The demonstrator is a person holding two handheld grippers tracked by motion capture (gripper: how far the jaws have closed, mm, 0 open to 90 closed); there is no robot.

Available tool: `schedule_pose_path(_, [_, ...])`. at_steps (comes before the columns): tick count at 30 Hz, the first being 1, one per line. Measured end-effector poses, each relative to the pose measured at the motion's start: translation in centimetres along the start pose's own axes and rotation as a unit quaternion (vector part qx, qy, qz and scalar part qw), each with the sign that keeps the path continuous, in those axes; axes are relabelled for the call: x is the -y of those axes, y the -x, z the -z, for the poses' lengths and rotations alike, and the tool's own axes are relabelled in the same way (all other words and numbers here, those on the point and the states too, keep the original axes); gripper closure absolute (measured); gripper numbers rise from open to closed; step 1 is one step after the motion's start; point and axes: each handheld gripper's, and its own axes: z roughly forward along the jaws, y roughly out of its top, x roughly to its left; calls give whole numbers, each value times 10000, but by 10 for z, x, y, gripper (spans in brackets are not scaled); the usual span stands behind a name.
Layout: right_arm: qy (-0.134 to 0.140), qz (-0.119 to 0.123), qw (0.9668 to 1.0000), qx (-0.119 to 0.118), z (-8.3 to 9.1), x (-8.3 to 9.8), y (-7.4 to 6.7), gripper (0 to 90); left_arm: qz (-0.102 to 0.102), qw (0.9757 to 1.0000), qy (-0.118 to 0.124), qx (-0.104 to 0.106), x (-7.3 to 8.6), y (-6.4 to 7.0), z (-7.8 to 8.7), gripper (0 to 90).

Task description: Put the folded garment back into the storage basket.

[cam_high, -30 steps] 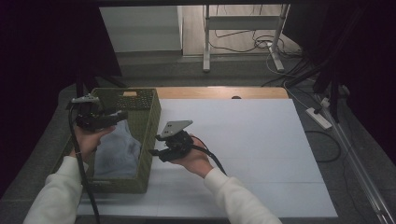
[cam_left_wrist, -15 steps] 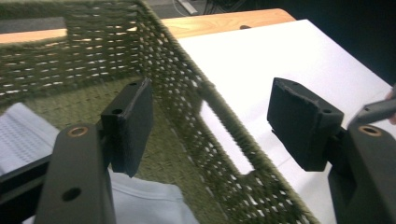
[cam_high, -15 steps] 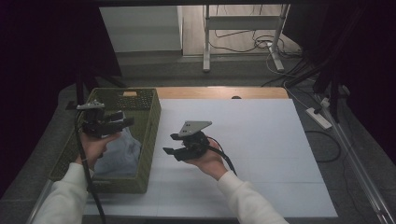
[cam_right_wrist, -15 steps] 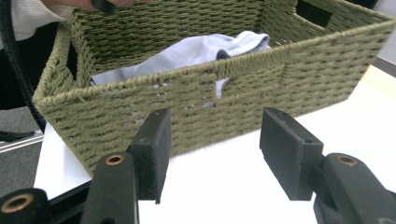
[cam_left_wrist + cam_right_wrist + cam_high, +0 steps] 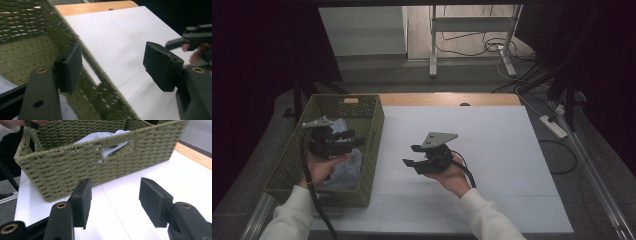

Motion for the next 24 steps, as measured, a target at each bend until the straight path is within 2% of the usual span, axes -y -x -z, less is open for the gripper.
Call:
schedule_pose_path(6, [17, -135, 9998, 159, 23, 15, 7, 437, -111, 9999, -88, 36, 5, 13, -1, 319])
schedule_pose_path(9, [17, -230, 9994, 251, 36, 23, 11, 438, -174, 9997, -144, -31, 8, 18, -1, 320])
schedule_pose_path(16, [-40, -353, 9984, 450, 59, 40, 17, 438, -168, 9997, -182, 43, 14, 25, 0, 320])
schedule_pose_path(20, [-85, -448, 9973, 578, 74, 51, 21, 438, -139, 9996, -168, 171, 18, 30, 1, 320])
schedule_pose_path(24, [-162, -552, 9960, 689, 89, 65, 25, 438, -217, 9994, -229, 160, 22, 35, 2, 320])
